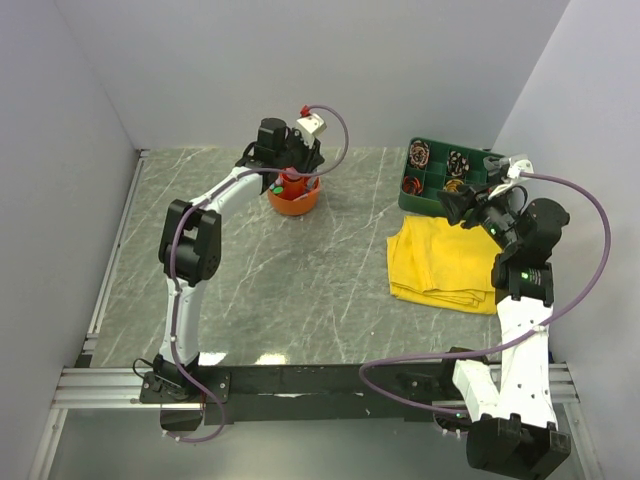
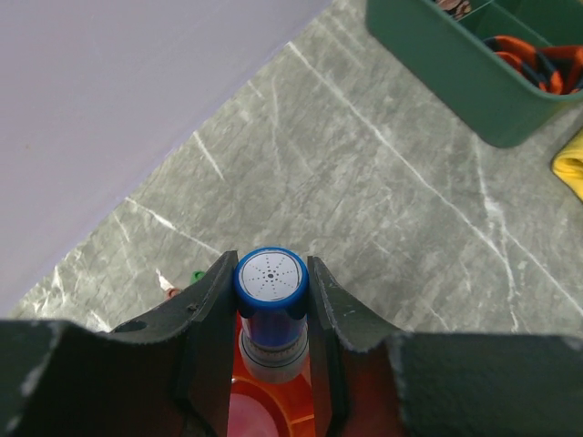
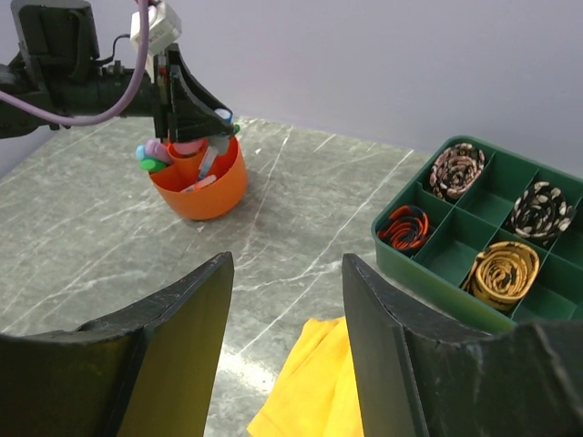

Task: Sort the stationery into containers
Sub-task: Place the stationery in the storage box, then reset both arms

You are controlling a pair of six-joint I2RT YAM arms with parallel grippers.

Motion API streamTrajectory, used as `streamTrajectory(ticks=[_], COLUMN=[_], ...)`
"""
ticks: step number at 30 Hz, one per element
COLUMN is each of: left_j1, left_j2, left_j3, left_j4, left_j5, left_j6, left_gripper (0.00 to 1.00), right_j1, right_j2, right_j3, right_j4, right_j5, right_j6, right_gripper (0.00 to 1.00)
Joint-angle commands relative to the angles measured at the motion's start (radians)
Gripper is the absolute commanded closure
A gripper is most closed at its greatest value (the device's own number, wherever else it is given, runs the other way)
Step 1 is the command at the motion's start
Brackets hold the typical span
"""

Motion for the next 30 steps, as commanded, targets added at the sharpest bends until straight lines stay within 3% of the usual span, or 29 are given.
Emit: streamTrajectory(ticks=[1,7,15,17,21,23,24,25,26,27,28,30], left_j1=[0.013,0.016,0.018,0.021,0.024,0.025,0.027,0.027,0.031,0.034,0.038,0.050], left_j2=[0.007,0.001,-0.036,-0.062,-0.131,-0.160,-0.198,-0.218,-0.239,-0.281,-0.302,-0.376], left_j3=[0.050,0.033,0.004,-0.004,0.065,0.105,0.110,0.108,0.107,0.102,0.084,0.049], left_j4=[0.036,0.021,0.033,0.073,0.082,0.085,0.085,0.081,0.071,0.041,0.016,-0.037], left_j5=[-0.032,-0.037,-0.043,-0.048,-0.058,-0.069,-0.075,-0.083,-0.083,-0.084,-0.088,-0.123], left_j6=[-0.026,-0.021,-0.029,-0.052,-0.067,-0.081,-0.084,-0.084,-0.083,-0.078,-0.060,-0.052], left_gripper=[0.66,0.51,0.45,0.39,0.35,0.27,0.23,0.07,0.01,0.01,0.01,0.01], right_j1=[0.007,0.005,0.005,0.005,0.005,0.005,0.007,0.008,0.017,0.026,0.037,0.086], right_j2=[-0.009,-0.003,0.003,0.000,0.014,0.038,0.047,0.072,0.086,0.103,0.142,0.179], right_j3=[-0.014,-0.006,0.000,0.005,0.028,0.040,0.049,0.057,0.081,0.100,0.119,0.179], right_j4=[0.026,0.029,0.026,0.016,0.016,0.026,0.026,0.018,0.010,-0.007,-0.046,-0.076], right_j5=[0.008,0.009,0.015,0.015,0.014,0.015,0.020,0.023,0.026,0.029,0.043,0.087], right_j6=[0.001,0.003,0.001,-0.003,0.001,0.009,0.011,0.006,0.000,-0.024,-0.041,-0.061], right_gripper=[0.41,0.41,0.41,0.41,0.40,0.38,0.37,0.35,0.33,0.21,0.00,0.00])
